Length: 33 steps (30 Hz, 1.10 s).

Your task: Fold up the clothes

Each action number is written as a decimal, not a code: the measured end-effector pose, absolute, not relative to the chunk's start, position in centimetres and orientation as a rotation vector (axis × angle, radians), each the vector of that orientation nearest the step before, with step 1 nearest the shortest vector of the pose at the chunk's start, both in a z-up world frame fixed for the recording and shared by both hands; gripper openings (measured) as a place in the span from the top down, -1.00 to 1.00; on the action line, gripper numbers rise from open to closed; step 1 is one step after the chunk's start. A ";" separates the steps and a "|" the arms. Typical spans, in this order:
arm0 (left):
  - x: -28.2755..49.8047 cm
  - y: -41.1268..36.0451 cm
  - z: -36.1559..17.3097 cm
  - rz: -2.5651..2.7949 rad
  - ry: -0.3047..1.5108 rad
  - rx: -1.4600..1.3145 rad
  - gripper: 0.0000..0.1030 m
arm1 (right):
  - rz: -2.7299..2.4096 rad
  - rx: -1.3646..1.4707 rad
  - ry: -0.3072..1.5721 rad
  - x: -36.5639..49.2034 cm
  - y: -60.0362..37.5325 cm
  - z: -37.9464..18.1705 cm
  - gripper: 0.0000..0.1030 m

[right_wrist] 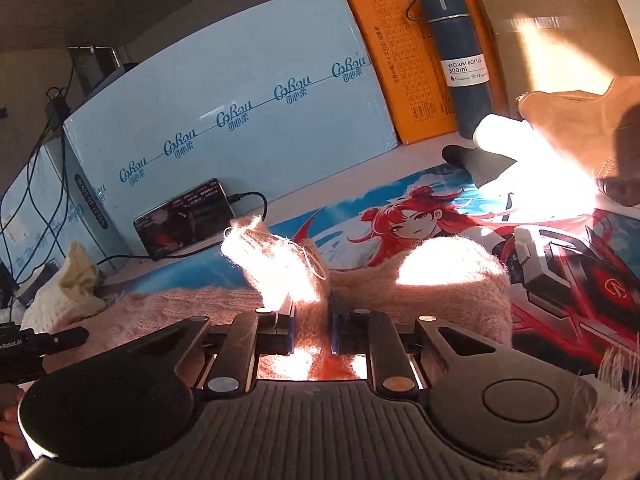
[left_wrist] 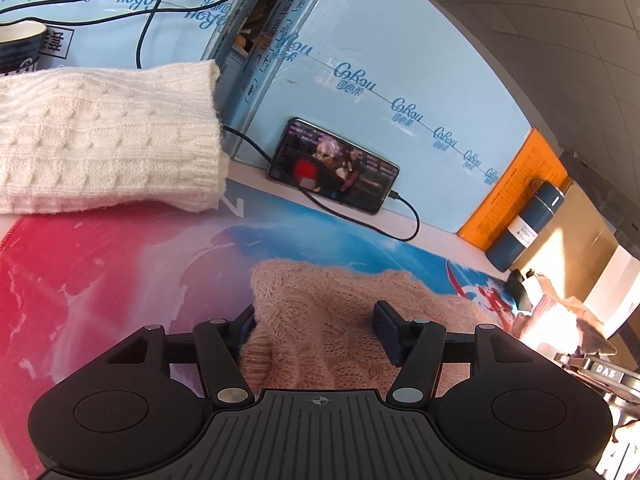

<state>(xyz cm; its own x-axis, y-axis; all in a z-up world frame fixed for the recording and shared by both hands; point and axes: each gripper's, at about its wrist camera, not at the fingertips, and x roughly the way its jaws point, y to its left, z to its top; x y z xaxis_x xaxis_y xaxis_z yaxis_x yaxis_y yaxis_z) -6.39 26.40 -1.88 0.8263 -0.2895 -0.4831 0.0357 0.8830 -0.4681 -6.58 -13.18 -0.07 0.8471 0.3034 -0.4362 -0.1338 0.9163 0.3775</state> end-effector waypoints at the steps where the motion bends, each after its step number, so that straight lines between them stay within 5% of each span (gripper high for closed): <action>1: -6.4 26.3 -1.9 -0.174 0.576 -0.459 -0.08 | 0.241 0.350 0.494 -6.5 -13.1 0.3 0.75; 3: -6.2 26.5 -2.0 -0.166 0.583 -0.457 0.72 | 0.252 0.366 0.459 -6.0 -12.7 1.3 0.75; 16: -9.0 31.9 0.1 0.074 0.360 -0.543 0.76 | 0.193 0.594 0.132 -5.8 -16.8 7.1 0.78; 28: -8.0 30.3 -0.5 0.080 0.435 -0.467 0.69 | -0.125 0.765 0.265 -5.6 -23.3 -0.9 0.78; 30: -8.0 30.4 -0.6 0.095 0.442 -0.469 0.60 | -0.171 0.763 0.271 -5.8 -23.4 -1.0 0.69; 33: -8.1 30.6 -0.6 0.131 0.443 -0.476 0.42 | -0.248 0.747 0.263 -6.3 -23.6 -1.0 0.13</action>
<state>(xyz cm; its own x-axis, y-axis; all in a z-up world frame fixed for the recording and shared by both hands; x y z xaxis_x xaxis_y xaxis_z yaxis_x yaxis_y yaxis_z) -8.06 30.62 -0.60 0.8971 0.0202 -0.4413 -0.2236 0.8823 -0.4142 -6.35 -23.57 -1.03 0.9383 -0.1281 -0.3213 0.3135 0.7075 0.6334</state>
